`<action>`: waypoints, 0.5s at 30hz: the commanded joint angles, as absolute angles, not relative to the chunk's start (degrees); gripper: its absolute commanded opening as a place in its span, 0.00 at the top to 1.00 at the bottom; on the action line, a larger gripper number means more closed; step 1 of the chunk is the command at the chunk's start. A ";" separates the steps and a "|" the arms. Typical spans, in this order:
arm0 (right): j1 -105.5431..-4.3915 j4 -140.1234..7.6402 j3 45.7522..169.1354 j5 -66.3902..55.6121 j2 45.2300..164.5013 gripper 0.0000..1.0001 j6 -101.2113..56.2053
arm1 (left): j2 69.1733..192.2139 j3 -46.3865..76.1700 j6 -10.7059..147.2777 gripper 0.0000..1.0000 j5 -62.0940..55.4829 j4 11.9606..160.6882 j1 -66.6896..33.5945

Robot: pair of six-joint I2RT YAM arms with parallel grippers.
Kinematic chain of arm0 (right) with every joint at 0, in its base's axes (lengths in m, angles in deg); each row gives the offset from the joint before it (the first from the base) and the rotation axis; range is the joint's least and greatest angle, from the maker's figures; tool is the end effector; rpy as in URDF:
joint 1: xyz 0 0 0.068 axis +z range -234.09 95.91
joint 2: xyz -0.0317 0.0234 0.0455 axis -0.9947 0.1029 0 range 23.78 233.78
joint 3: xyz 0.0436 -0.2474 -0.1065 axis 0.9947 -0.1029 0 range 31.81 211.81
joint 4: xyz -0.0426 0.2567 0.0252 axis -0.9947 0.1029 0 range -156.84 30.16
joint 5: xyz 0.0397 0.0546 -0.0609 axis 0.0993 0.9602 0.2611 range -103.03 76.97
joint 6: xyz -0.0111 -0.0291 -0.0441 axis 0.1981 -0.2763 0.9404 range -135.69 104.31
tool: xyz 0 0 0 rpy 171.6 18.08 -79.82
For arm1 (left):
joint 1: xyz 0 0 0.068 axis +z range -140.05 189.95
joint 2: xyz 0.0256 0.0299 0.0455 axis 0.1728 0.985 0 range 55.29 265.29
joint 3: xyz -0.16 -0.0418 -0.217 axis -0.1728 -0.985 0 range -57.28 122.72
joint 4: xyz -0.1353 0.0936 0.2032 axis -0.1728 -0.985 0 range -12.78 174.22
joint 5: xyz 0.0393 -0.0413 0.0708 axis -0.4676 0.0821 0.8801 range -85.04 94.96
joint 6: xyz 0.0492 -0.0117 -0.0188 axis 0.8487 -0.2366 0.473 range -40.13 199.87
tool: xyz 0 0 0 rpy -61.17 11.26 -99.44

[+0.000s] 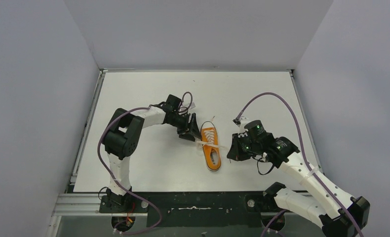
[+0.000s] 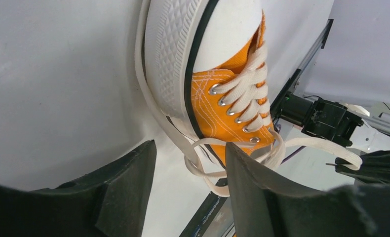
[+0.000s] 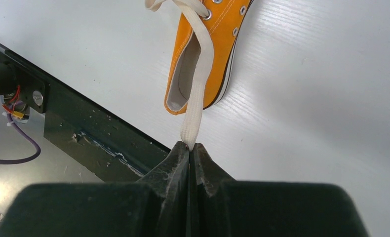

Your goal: Tie the shoes

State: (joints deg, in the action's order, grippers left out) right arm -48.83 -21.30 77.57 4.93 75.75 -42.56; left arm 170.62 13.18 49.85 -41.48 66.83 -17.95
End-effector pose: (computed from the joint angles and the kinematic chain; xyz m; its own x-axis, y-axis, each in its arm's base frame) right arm 0.1358 0.1095 0.2698 -0.8906 -0.1031 -0.4429 -0.3391 0.7994 0.4958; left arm 0.3369 -0.2076 0.1346 -0.9877 0.1329 -0.0822 0.1460 0.5980 -0.7881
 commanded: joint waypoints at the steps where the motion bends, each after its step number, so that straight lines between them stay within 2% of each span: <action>1: -49.20 -21.78 79.27 4.06 75.40 1.00 -43.13 | 172.88 18.16 51.61 0.52 -40.05 65.19 -19.22; 5: -49.20 -21.67 79.68 4.35 75.47 1.00 -43.04 | 174.10 19.48 52.55 0.64 -38.01 64.47 -19.82; 6: -49.18 -21.53 79.83 4.37 75.40 1.00 -43.02 | 174.07 20.02 53.54 0.71 -36.98 63.53 -19.84; 10: -49.25 -20.58 80.27 3.86 74.77 1.00 -43.30 | 173.05 20.64 57.33 0.78 -34.54 61.15 -19.84; 12: -49.18 -20.07 80.55 3.76 74.24 1.00 -43.77 | 172.77 21.16 59.50 0.90 -32.35 59.32 -19.76; 15: -49.16 -18.74 81.12 3.80 73.44 1.00 -44.07 | 172.92 22.10 60.30 0.95 -32.32 58.74 -19.91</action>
State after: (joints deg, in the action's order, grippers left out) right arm -48.87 -19.46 77.79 4.90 75.49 -43.15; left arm 174.24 19.28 56.10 -35.05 61.15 -19.92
